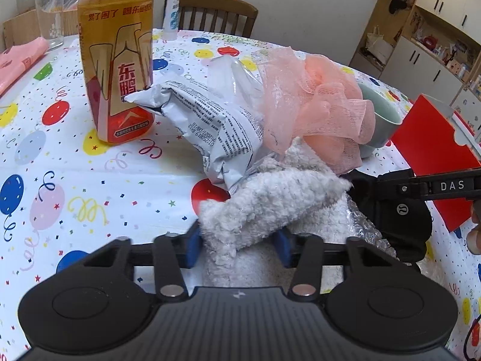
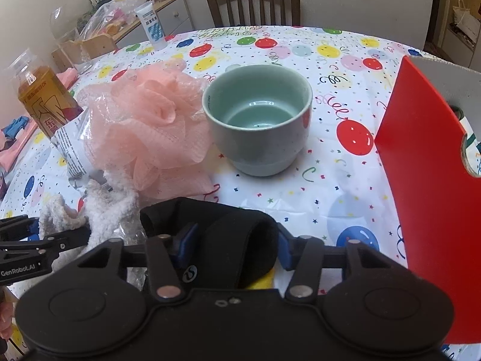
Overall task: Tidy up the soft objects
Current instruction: 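Grasp the white knit towel with the left gripper while the right gripper grasps the black cloth, then carry the towel and black cloth to the red box and release both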
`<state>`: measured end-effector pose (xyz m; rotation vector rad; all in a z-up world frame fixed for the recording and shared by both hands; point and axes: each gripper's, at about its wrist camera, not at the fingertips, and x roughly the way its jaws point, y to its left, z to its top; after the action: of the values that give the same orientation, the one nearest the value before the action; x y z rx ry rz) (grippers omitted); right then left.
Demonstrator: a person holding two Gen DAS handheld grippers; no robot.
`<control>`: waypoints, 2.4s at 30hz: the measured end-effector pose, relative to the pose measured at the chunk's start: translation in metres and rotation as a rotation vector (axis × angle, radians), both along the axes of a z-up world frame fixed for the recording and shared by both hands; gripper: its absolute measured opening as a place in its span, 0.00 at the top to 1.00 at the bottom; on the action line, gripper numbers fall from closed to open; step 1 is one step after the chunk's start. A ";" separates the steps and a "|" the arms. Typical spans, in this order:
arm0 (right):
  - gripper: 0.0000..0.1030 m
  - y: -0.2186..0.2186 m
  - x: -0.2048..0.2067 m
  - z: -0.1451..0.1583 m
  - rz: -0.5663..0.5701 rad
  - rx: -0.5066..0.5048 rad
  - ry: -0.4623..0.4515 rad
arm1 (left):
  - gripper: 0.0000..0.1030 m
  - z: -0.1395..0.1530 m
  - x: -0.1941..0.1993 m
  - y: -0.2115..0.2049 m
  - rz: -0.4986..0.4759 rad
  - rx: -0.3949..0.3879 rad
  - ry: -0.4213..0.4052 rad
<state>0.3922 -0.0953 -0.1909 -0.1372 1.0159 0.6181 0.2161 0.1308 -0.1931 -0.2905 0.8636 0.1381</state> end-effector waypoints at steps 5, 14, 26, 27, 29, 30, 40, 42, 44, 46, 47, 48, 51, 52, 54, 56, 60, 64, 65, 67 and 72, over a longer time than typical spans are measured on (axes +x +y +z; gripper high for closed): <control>0.66 -0.003 -0.002 0.006 -0.015 0.015 -0.012 | 0.70 0.005 -0.003 -0.003 -0.005 0.003 -0.013; 0.86 -0.009 -0.013 0.026 -0.026 0.074 -0.063 | 0.85 0.021 -0.011 -0.006 0.013 -0.005 -0.043; 0.94 -0.019 -0.037 0.068 0.016 0.170 -0.139 | 0.90 0.064 -0.018 -0.018 0.015 -0.001 -0.109; 0.94 -0.022 -0.038 0.072 0.015 0.180 -0.144 | 0.90 0.069 -0.018 -0.019 0.013 -0.007 -0.115; 0.95 -0.026 -0.040 0.081 0.014 0.190 -0.154 | 0.90 0.079 -0.018 -0.022 0.007 -0.001 -0.132; 0.95 -0.029 -0.041 0.087 0.016 0.197 -0.157 | 0.90 0.084 -0.018 -0.025 0.003 0.001 -0.141; 0.95 -0.075 -0.046 0.136 0.021 0.242 -0.223 | 0.90 0.135 -0.014 -0.044 -0.017 -0.019 -0.207; 0.95 -0.088 -0.044 0.144 0.020 0.247 -0.232 | 0.90 0.145 -0.012 -0.048 -0.021 -0.009 -0.218; 0.95 -0.101 -0.042 0.151 0.009 0.257 -0.241 | 0.90 0.155 -0.009 -0.053 -0.024 0.008 -0.234; 0.95 -0.114 -0.039 0.158 0.001 0.266 -0.257 | 0.90 0.167 -0.005 -0.057 -0.025 0.005 -0.247; 0.95 -0.122 -0.037 0.163 -0.006 0.274 -0.264 | 0.90 0.172 -0.002 -0.059 -0.026 0.001 -0.253; 0.95 -0.129 -0.035 0.167 -0.013 0.282 -0.270 | 0.90 0.177 0.000 -0.063 -0.029 0.001 -0.261; 0.95 -0.150 -0.027 0.178 -0.035 0.311 -0.286 | 0.90 0.194 0.008 -0.077 -0.044 0.005 -0.289; 0.95 -0.157 -0.024 0.182 -0.044 0.323 -0.290 | 0.90 0.199 0.011 -0.082 -0.050 0.002 -0.297; 0.95 -0.172 -0.020 0.189 -0.063 0.346 -0.297 | 0.90 0.208 0.018 -0.095 -0.069 0.000 -0.314; 0.95 -0.186 -0.013 0.194 -0.079 0.365 -0.302 | 0.90 0.216 0.026 -0.110 -0.091 -0.003 -0.327; 0.95 -0.211 0.001 0.206 -0.105 0.374 -0.335 | 0.90 0.227 0.045 -0.143 -0.142 0.000 -0.346; 0.95 -0.235 0.016 0.212 -0.127 0.357 -0.366 | 0.90 0.233 0.069 -0.177 -0.200 -0.002 -0.354; 0.95 -0.241 0.020 0.212 -0.133 0.349 -0.371 | 0.90 0.233 0.075 -0.187 -0.214 0.000 -0.354; 0.95 -0.252 0.028 0.209 -0.145 0.332 -0.378 | 0.90 0.234 0.089 -0.205 -0.241 -0.001 -0.348; 0.95 -0.282 0.048 0.199 -0.183 0.302 -0.374 | 0.90 0.230 0.121 -0.245 -0.291 -0.013 -0.341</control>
<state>0.4402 -0.3772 0.0085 0.1033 0.5586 0.5458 0.3367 -0.1146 0.0373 -0.1898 0.5597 -0.1847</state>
